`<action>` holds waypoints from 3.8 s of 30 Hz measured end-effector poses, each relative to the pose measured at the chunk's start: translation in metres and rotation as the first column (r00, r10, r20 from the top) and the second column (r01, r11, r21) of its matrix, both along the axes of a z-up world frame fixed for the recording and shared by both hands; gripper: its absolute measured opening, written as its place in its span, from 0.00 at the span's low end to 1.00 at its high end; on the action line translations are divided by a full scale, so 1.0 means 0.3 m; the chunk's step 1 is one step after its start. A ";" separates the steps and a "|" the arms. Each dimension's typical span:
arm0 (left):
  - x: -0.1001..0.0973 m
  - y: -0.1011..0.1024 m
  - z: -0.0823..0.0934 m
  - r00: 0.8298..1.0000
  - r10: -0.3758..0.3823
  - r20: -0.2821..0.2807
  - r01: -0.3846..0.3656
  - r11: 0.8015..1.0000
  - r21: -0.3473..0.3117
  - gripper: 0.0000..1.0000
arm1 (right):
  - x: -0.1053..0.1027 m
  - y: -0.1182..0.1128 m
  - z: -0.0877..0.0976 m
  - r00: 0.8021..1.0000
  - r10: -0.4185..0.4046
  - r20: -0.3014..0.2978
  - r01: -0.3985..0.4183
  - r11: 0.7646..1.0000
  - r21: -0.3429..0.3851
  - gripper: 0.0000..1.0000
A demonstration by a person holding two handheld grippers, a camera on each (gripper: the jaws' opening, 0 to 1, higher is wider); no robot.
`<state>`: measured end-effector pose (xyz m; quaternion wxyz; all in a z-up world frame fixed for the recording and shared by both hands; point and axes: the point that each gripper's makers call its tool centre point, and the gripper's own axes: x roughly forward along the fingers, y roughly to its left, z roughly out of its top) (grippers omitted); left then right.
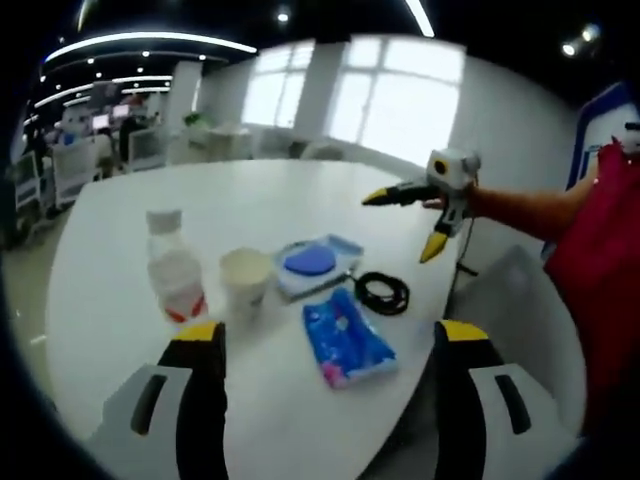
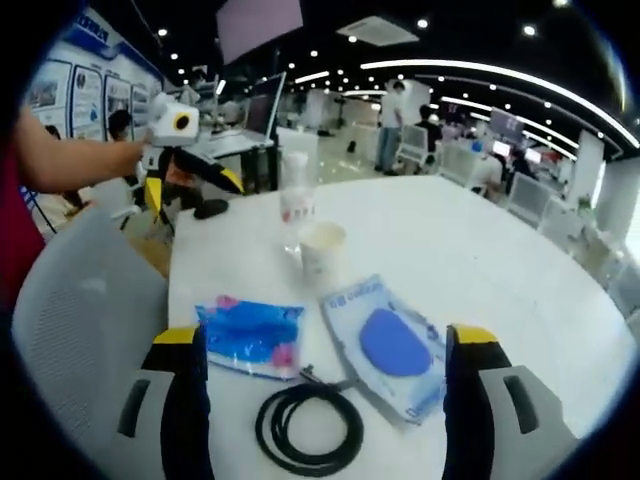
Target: Arrange the tabletop items into an orderly group along one side of the table until the central work area is clear of visible clutter.
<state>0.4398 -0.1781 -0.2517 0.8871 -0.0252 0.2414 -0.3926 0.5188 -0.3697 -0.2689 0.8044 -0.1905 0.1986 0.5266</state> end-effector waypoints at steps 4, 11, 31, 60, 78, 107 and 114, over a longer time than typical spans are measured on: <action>-0.030 -0.044 -0.004 1.000 -0.002 -0.007 0.002 1.000 -0.007 0.81 | -0.024 -0.074 -0.002 1.000 -0.028 -0.003 0.028 1.000 0.012 0.97; -0.063 -0.105 -0.007 1.000 -0.008 -0.017 0.008 1.000 -0.019 0.79 | -0.057 -0.193 -0.015 0.996 -0.088 -0.019 0.088 0.995 0.041 0.97; -0.049 -0.217 -0.040 0.998 -0.050 -0.049 0.049 0.999 -0.022 0.76 | -0.026 -0.276 -0.069 0.981 -0.176 -0.077 0.183 0.979 0.092 0.94; 0.156 -0.385 0.003 0.990 -0.136 0.034 0.136 0.991 0.010 0.65 | 0.227 -0.288 -0.137 0.932 -0.351 -0.093 0.352 0.936 -0.008 0.64; 0.192 -0.402 -0.054 0.988 -0.154 0.011 0.154 0.988 0.030 0.59 | 0.323 -0.263 -0.278 0.869 -0.441 -0.223 0.436 0.897 -0.077 0.24; 0.695 -0.369 -0.187 0.996 0.018 -0.086 0.024 0.887 0.461 0.45 | 0.345 -0.268 -0.318 0.843 -0.461 -0.278 0.461 0.884 -0.070 0.26; 0.716 -0.332 -0.328 0.962 0.051 -0.269 0.120 0.805 0.581 0.42 | 0.339 -0.261 -0.330 0.838 -0.458 -0.296 0.460 0.885 -0.068 0.25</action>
